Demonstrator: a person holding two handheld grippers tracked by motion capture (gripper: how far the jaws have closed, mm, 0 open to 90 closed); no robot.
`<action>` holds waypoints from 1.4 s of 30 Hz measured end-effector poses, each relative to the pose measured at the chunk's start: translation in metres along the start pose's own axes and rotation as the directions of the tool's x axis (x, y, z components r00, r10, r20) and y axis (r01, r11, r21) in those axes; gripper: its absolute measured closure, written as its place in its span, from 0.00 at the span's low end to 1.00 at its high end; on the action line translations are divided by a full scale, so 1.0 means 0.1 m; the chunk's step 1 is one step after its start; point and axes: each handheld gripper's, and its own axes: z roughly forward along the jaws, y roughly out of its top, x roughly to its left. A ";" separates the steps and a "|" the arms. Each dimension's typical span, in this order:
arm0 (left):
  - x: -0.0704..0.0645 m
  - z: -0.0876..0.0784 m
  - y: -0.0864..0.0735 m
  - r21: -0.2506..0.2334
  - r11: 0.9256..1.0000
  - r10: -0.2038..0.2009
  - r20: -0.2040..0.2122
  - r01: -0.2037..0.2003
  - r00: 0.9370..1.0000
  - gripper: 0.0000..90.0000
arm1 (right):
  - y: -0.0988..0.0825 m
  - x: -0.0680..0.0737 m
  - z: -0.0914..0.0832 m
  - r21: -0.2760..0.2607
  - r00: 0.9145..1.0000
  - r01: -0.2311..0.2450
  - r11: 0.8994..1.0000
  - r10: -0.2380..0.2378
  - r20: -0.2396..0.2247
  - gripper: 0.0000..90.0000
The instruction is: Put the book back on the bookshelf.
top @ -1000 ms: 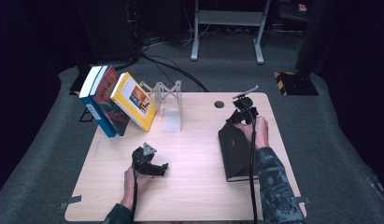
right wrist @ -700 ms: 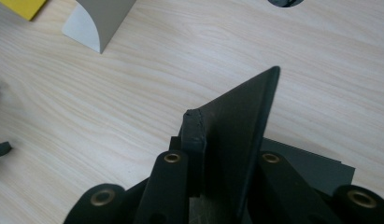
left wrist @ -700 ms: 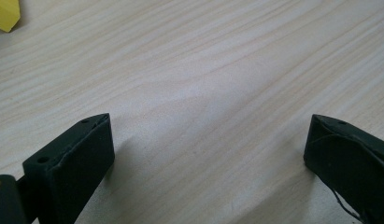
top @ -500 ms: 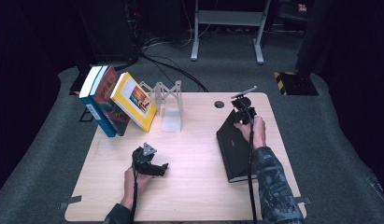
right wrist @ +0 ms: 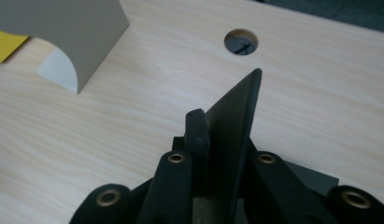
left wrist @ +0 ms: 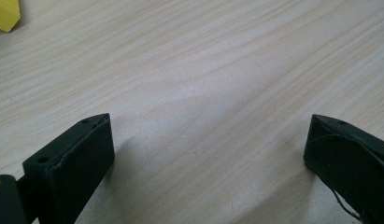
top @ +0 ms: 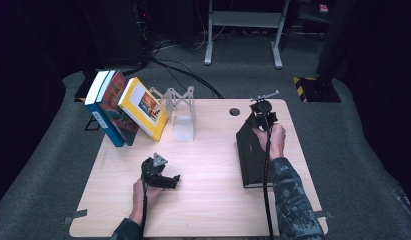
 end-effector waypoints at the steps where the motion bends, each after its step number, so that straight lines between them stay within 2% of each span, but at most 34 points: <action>1: 0.00 0.00 0.00 0.000 1.000 0.000 0.000 0.000 1.000 0.02 | 0.01 0.01 -0.02 -0.008 1.000 -0.005 1.000 0.005 0.009 0.93; 4: 0.00 0.00 0.00 0.000 1.000 0.000 0.000 0.000 1.000 0.02 | 0.05 0.02 -0.08 -0.072 0.999 0.019 0.997 -0.015 0.052 0.93; 6: 0.00 0.00 0.00 0.001 1.000 0.001 0.000 -0.001 1.000 0.02 | 0.08 0.03 -0.11 -0.105 0.997 0.020 0.994 -0.011 0.079 0.93; 8: 0.00 0.00 0.00 0.000 1.000 0.001 0.000 -0.001 1.000 0.02 | 0.10 0.05 -0.17 -0.177 0.992 0.029 0.984 -0.006 0.127 0.94; 10: 0.00 0.00 0.00 0.001 1.000 0.001 0.000 -0.001 1.000 0.02 | 0.07 0.06 -0.22 -0.245 0.987 0.069 0.967 -0.029 0.161 0.94; 12: 0.00 0.00 0.00 0.000 1.000 0.001 0.000 -0.001 1.000 0.02 | 0.02 0.10 -0.27 -0.282 0.983 0.091 0.955 -0.040 0.180 0.94; 14: 0.00 0.00 0.00 0.001 1.000 0.003 0.001 -0.003 1.000 0.02 | -0.10 0.13 -0.35 -0.329 0.981 0.110 0.938 -0.049 0.187 0.94; 15: 0.00 0.00 0.00 0.001 1.000 0.003 0.001 -0.003 1.000 0.02 | -0.10 0.13 -0.35 -0.329 0.981 0.110 0.938 -0.049 0.187 0.94; 16: 0.00 0.00 0.00 0.000 1.000 0.002 0.001 -0.002 1.000 0.02 | -0.22 0.11 -0.43 -0.379 0.981 0.120 0.918 -0.051 0.189 0.94; 18: 0.00 0.00 0.00 0.000 1.000 0.002 0.001 -0.002 1.000 0.02 | -0.35 0.10 -0.50 -0.422 0.981 0.130 0.897 -0.055 0.187 0.94; 23: 0.00 0.00 0.00 0.000 1.000 0.002 0.001 -0.002 1.000 0.02 | -0.60 0.08 -0.66 -0.475 0.981 0.145 0.868 -0.063 0.184 0.93; 29: 0.00 0.00 0.00 -0.001 1.000 0.001 0.000 -0.001 1.000 0.02 | -0.88 0.04 -0.79 -0.537 0.983 0.134 0.833 -0.043 0.178 0.93; 34: 0.00 0.00 0.00 -0.001 1.000 0.001 0.000 -0.001 1.000 0.02 | -1.02 0.10 -0.86 -0.570 0.980 0.169 0.804 -0.077 0.182 0.93; 37: 0.00 0.00 0.00 -0.001 1.000 0.000 -0.001 0.000 1.000 0.02 | -1.09 0.15 -0.90 -0.578 0.980 0.183 0.795 -0.096 0.177 0.93; 39: 0.00 0.00 0.00 -0.001 1.000 0.000 0.000 0.000 1.000 0.02 | -1.14 0.16 -0.92 -0.566 0.979 0.193 0.801 -0.119 0.165 0.93; 40: 0.00 0.00 0.00 -0.001 1.000 -0.001 0.000 0.001 1.000 0.02 | -1.16 0.16 -0.93 -0.569 0.979 0.196 0.799 -0.127 0.158 0.94; 42: 0.00 0.00 0.00 -0.001 1.000 -0.001 -0.001 0.001 1.000 0.02 | -1.21 0.16 -0.97 -0.562 0.979 0.199 0.803 -0.143 0.143 0.94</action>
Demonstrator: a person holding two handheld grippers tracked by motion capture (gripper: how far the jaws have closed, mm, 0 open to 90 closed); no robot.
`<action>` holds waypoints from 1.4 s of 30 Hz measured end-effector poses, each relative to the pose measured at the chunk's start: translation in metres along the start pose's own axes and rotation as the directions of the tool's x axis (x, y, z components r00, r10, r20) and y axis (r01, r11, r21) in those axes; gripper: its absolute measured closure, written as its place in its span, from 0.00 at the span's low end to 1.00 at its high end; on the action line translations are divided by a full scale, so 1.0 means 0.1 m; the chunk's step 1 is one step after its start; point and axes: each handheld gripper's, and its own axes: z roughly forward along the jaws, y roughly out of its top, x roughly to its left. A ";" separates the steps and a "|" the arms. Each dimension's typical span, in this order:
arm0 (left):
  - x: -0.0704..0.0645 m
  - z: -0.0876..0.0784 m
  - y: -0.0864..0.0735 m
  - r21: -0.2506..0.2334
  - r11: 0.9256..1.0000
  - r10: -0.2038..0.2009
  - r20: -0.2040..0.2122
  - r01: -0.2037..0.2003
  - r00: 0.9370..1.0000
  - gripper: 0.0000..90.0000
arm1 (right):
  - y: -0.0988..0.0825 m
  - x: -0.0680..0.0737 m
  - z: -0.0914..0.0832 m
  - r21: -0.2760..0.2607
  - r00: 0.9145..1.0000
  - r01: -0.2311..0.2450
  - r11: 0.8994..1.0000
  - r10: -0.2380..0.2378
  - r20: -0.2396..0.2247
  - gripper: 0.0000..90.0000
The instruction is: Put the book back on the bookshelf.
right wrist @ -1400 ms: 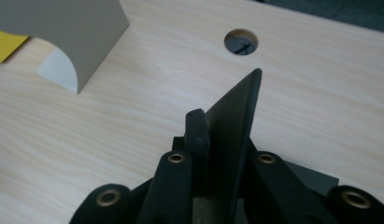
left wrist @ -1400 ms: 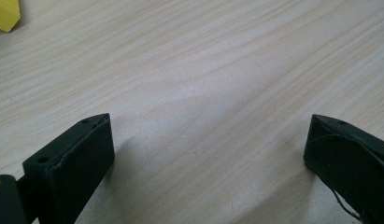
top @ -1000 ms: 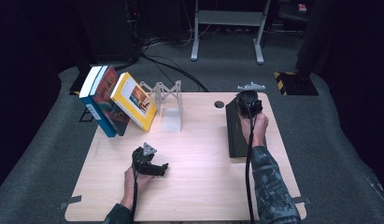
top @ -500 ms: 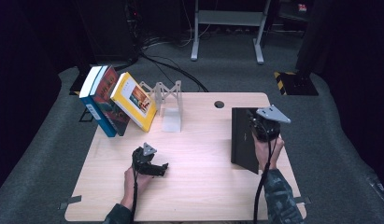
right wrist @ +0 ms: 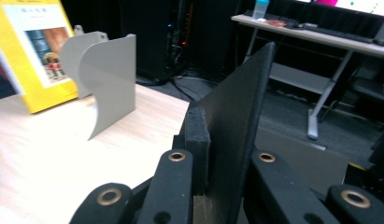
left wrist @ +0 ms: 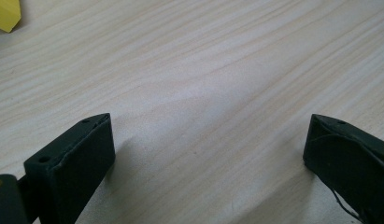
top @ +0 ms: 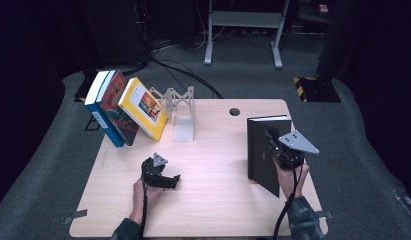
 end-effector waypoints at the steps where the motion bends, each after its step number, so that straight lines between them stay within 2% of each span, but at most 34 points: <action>1: 0.00 0.00 0.00 0.000 1.000 0.001 -0.001 -0.001 1.000 0.02 | -0.01 0.00 -0.03 0.004 1.000 -0.003 1.000 0.003 -0.003 0.94; 4: 0.00 0.00 0.00 -0.001 1.000 -0.001 0.000 0.001 1.000 0.02 | -0.04 -0.02 -0.13 0.014 0.999 0.001 1.000 0.000 -0.033 0.94; 6: 0.00 0.00 0.00 -0.001 1.000 -0.002 -0.002 0.002 1.000 0.02 | -0.08 -0.06 -0.21 0.022 0.998 -0.017 1.000 0.018 -0.063 0.94; 11: -0.01 0.00 0.01 -0.001 1.000 -0.003 -0.007 0.003 1.000 0.03 | -0.22 -0.10 -0.41 0.021 0.991 -0.023 1.000 0.026 -0.128 0.95; 14: -0.02 0.02 0.00 -0.016 1.000 -0.008 -0.021 0.008 1.000 0.03 | -0.31 -0.10 -0.48 0.016 0.989 -0.030 0.999 0.032 -0.142 0.94; 16: -0.02 0.01 0.01 -0.008 1.000 -0.007 -0.021 0.007 1.000 0.03 | -0.37 -0.11 -0.50 0.012 0.989 -0.032 0.999 0.033 -0.144 0.94; 19: -0.02 0.02 0.01 -0.008 1.000 -0.010 -0.021 0.009 1.000 0.03 | -0.46 -0.11 -0.49 0.008 0.988 -0.032 0.999 0.033 -0.151 0.93; 22: -0.03 0.02 0.02 -0.006 1.000 -0.011 -0.017 0.011 1.000 0.03 | -0.53 -0.03 -0.43 0.011 0.985 -0.001 1.000 0.003 -0.175 0.94; 24: -0.03 0.02 0.02 -0.006 1.000 -0.012 -0.020 0.012 1.000 0.03 | -0.55 0.13 -0.39 0.011 0.975 0.069 0.998 -0.065 -0.211 0.96; 26: -0.03 0.02 0.02 -0.007 1.000 -0.010 -0.019 0.010 1.000 0.04 | -0.52 0.21 -0.30 0.007 0.966 0.094 0.996 -0.090 -0.243 0.97; 29: -0.03 0.02 0.02 -0.007 1.000 -0.010 -0.019 0.010 1.000 0.04 | -0.48 0.21 -0.17 0.008 0.965 0.095 0.995 -0.090 -0.245 0.97; 35: -0.03 0.02 0.02 -0.008 1.000 -0.011 -0.019 0.011 1.000 0.04 | -0.48 0.21 -0.17 0.008 0.965 0.095 0.995 -0.090 -0.245 0.97; 36: -0.03 0.02 0.02 -0.008 1.000 -0.012 -0.019 0.011 1.000 0.04 | -0.43 0.08 0.01 0.033 0.948 0.048 0.998 -0.035 -0.317 0.97; 38: -0.03 0.02 0.02 -0.008 1.000 -0.012 -0.019 0.011 1.000 0.04 | -0.43 0.08 0.00 0.034 0.950 0.042 0.999 -0.029 -0.311 0.96; 40: -0.03 0.02 0.02 -0.008 1.000 -0.011 -0.018 0.011 1.000 0.04 | -0.43 0.08 -0.01 0.037 0.951 0.055 0.998 -0.041 -0.305 0.94; 42: -0.03 0.02 0.02 -0.007 1.000 -0.010 -0.018 0.010 1.000 0.04 | -0.42 0.09 -0.03 0.042 0.952 0.057 0.997 -0.042 -0.302 0.89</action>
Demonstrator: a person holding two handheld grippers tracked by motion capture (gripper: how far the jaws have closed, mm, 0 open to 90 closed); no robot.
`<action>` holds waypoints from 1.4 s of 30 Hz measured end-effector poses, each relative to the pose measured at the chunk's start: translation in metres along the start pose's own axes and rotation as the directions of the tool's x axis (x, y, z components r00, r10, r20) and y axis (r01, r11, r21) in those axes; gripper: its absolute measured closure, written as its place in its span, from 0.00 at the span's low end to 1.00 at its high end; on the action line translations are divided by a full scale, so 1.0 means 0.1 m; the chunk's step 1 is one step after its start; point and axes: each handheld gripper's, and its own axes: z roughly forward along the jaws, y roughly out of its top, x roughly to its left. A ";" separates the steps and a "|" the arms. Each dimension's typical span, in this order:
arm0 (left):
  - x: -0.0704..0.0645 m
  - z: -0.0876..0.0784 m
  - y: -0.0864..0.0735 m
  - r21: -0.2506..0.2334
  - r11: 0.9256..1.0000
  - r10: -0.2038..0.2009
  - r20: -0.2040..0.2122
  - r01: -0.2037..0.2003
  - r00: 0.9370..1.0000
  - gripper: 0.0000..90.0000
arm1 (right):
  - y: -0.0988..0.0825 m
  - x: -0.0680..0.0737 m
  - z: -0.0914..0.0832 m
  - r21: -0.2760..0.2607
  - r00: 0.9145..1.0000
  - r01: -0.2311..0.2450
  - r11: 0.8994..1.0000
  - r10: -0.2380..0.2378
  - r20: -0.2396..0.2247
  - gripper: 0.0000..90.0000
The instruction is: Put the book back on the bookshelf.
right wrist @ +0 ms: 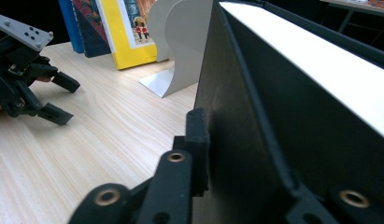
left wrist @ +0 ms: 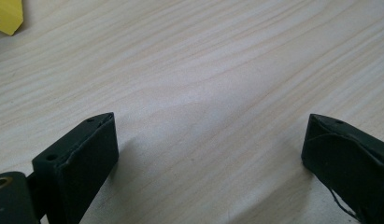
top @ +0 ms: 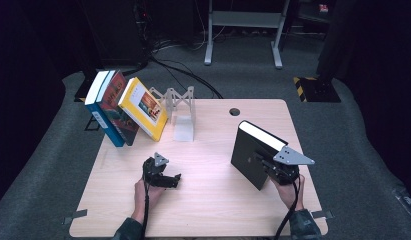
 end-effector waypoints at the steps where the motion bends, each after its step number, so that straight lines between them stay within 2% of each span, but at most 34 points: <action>1: 0.00 0.00 0.00 0.000 1.000 -0.001 0.000 0.001 1.000 0.04 | 0.00 0.01 -0.01 0.005 1.000 -0.006 1.000 0.006 0.003 0.86; 2: 0.00 0.00 0.00 0.000 1.000 0.000 0.000 0.000 1.000 0.04 | 0.00 0.02 -0.02 0.008 1.000 0.017 1.000 -0.017 0.000 0.83; 5: 0.00 0.00 0.00 0.001 1.000 0.000 0.000 0.000 1.000 0.04 | -0.01 0.03 -0.08 0.011 1.000 0.013 1.000 -0.013 0.002 0.80; 11: 0.00 0.00 0.00 0.000 1.000 0.000 0.000 0.000 1.000 0.04 | -0.10 0.02 -0.24 0.013 0.999 -0.034 0.999 0.034 0.001 0.70; 13: 0.00 0.00 0.00 0.000 1.000 0.000 0.001 0.000 1.000 0.04 | -0.12 0.01 -0.28 0.013 0.999 -0.031 0.999 0.031 0.013 0.65; 15: 0.00 0.00 0.00 0.000 1.000 0.000 0.001 0.000 1.000 0.04 | -0.15 0.00 -0.35 0.013 0.998 -0.058 0.998 0.058 0.015 0.61; 17: 0.00 0.00 0.00 0.000 1.000 0.000 0.001 0.000 1.000 0.04 | -0.16 -0.01 -0.37 0.012 0.998 -0.057 0.998 0.057 0.015 0.61; 18: 0.00 0.00 0.00 0.000 1.000 0.000 0.001 0.000 1.000 0.04 | -0.16 -0.01 -0.37 0.012 0.998 -0.057 0.998 0.057 0.015 0.48; 23: 0.00 0.00 0.00 0.000 1.000 0.000 0.001 0.000 1.000 0.04 | -0.16 -0.01 -0.37 0.012 0.998 -0.057 0.998 0.057 0.015 0.48; 24: 0.00 0.00 0.00 -0.001 1.000 0.000 0.000 0.000 1.000 0.04 | -0.26 -0.03 -0.54 -0.006 0.996 -0.069 0.998 0.069 0.052 0.40; 25: 0.00 0.00 0.00 0.000 1.000 0.000 0.001 0.000 1.000 0.04 | -0.27 -0.04 -0.55 -0.021 0.996 -0.072 0.997 0.073 0.058 0.37; 27: 0.00 0.00 0.00 0.000 1.000 0.000 0.001 0.000 1.000 0.04 | -0.29 -0.04 -0.58 -0.021 0.990 -0.099 0.995 0.100 0.101 0.24; 28: 0.00 0.00 0.00 -0.001 1.000 -0.001 0.000 0.001 1.000 0.04 | -0.29 -0.06 -0.58 -0.020 0.987 -0.113 0.993 0.114 0.111 0.21; 31: 0.00 0.00 0.00 0.000 1.000 0.000 0.000 0.000 1.000 0.04 | -0.31 -0.11 -0.54 -0.019 0.980 -0.150 0.989 0.151 0.126 0.16; 37: 0.00 0.00 0.00 0.000 1.000 0.000 0.001 0.000 1.000 0.04 | -0.27 -0.20 -0.29 0.034 0.981 -0.171 0.985 0.167 0.095 0.10; 42: 0.00 0.00 0.00 0.000 1.000 0.000 0.001 0.000 1.000 0.04 | -0.24 -0.28 -0.11 0.049 0.984 -0.162 0.986 0.158 0.081 0.18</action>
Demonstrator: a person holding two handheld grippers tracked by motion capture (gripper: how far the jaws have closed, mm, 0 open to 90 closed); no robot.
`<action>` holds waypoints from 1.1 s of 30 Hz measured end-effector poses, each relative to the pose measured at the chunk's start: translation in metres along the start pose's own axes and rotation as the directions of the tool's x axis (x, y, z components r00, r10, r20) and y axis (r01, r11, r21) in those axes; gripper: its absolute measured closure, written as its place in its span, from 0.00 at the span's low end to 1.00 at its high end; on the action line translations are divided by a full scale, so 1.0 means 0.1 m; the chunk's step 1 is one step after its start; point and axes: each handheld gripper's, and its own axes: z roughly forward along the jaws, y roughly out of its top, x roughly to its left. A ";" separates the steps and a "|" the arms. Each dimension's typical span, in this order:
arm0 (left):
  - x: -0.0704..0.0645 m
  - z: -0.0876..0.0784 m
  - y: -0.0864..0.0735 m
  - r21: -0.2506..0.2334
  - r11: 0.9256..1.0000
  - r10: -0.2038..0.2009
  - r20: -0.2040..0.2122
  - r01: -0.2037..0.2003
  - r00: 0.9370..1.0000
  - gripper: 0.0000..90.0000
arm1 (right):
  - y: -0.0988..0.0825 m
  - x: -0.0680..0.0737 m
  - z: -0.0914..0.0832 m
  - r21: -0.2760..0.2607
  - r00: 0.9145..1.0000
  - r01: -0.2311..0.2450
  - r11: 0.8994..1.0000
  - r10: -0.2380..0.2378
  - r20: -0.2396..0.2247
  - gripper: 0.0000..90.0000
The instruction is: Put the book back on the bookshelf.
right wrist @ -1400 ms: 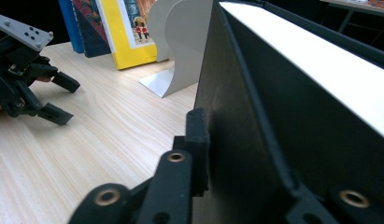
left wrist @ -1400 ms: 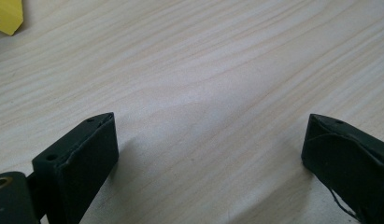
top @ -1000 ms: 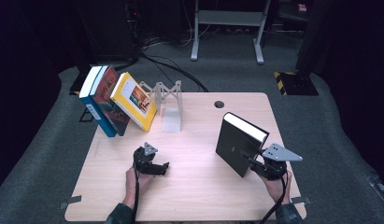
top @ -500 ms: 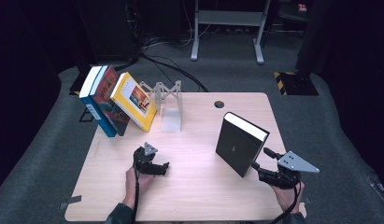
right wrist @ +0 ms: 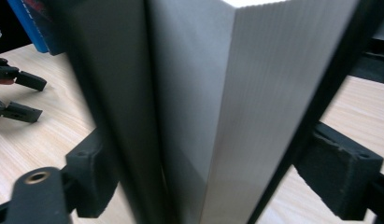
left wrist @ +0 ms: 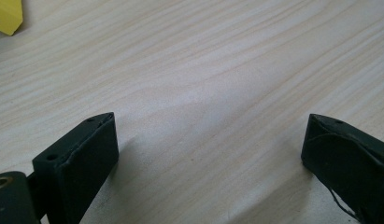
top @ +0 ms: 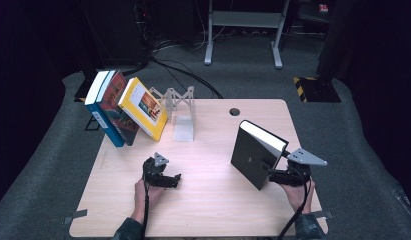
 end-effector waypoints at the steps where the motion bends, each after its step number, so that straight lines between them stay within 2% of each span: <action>1: 0.00 0.00 0.00 0.000 1.000 0.000 0.000 0.000 1.000 0.04 | 0.00 -0.02 0.04 0.001 1.000 0.005 1.000 -0.005 -0.014 0.22; 2: 0.00 0.00 0.00 0.000 1.000 0.000 0.000 0.000 1.000 0.04 | 0.00 -0.03 0.07 0.001 0.999 -0.012 1.000 0.012 -0.036 0.23; 4: 0.00 0.00 0.00 -0.001 1.000 -0.001 0.000 0.001 1.000 0.04 | -0.01 -0.04 0.12 0.001 0.999 -0.008 1.000 0.008 -0.040 0.28; 6: 0.00 0.00 0.00 0.000 1.000 0.000 0.000 0.000 1.000 0.04 | -0.02 -0.06 0.13 -0.010 0.999 -0.010 1.000 0.009 -0.053 0.41; 8: 0.00 0.00 0.00 0.000 1.000 0.000 0.000 0.000 1.000 0.04 | -0.02 -0.08 0.14 -0.015 0.998 -0.013 1.000 0.012 -0.068 0.50; 11: 0.00 0.00 0.00 0.000 1.000 0.000 0.000 0.000 1.000 0.04 | -0.03 -0.09 0.14 -0.016 0.997 -0.010 1.000 0.008 -0.081 0.54; 14: 0.00 0.00 0.00 0.000 1.000 0.000 0.000 0.000 1.000 0.04 | -0.04 -0.12 0.13 -0.030 0.993 -0.011 0.999 0.007 -0.120 0.58; 16: 0.00 0.00 0.00 0.000 1.000 0.000 0.000 0.000 1.000 0.04 | -0.04 -0.12 0.13 -0.035 0.991 -0.013 0.999 0.008 -0.136 0.59; 17: 0.00 0.00 0.00 0.000 1.000 0.000 0.000 0.000 1.000 0.04 | -0.03 -0.10 0.14 -0.035 0.988 0.020 0.999 -0.026 -0.153 0.59; 22: 0.00 0.00 0.00 0.000 1.000 0.001 0.000 -0.001 1.000 0.04 | -0.03 -0.10 0.14 -0.035 0.988 0.020 0.999 -0.026 -0.153 0.60; 23: 0.00 0.00 0.00 0.000 1.000 0.001 0.000 -0.001 1.000 0.04 | 0.00 -0.07 0.16 -0.029 0.985 0.051 0.998 -0.056 -0.163 0.60; 28: 0.00 0.00 0.00 0.000 1.000 0.000 0.000 0.000 1.000 0.04 | 0.02 -0.07 0.22 -0.029 0.979 0.054 0.998 -0.058 -0.194 0.60; 33: 0.00 0.00 0.00 0.000 1.000 0.000 0.000 0.000 1.000 0.04 | 0.05 -0.05 0.29 -0.029 0.968 0.071 0.997 -0.076 -0.238 0.60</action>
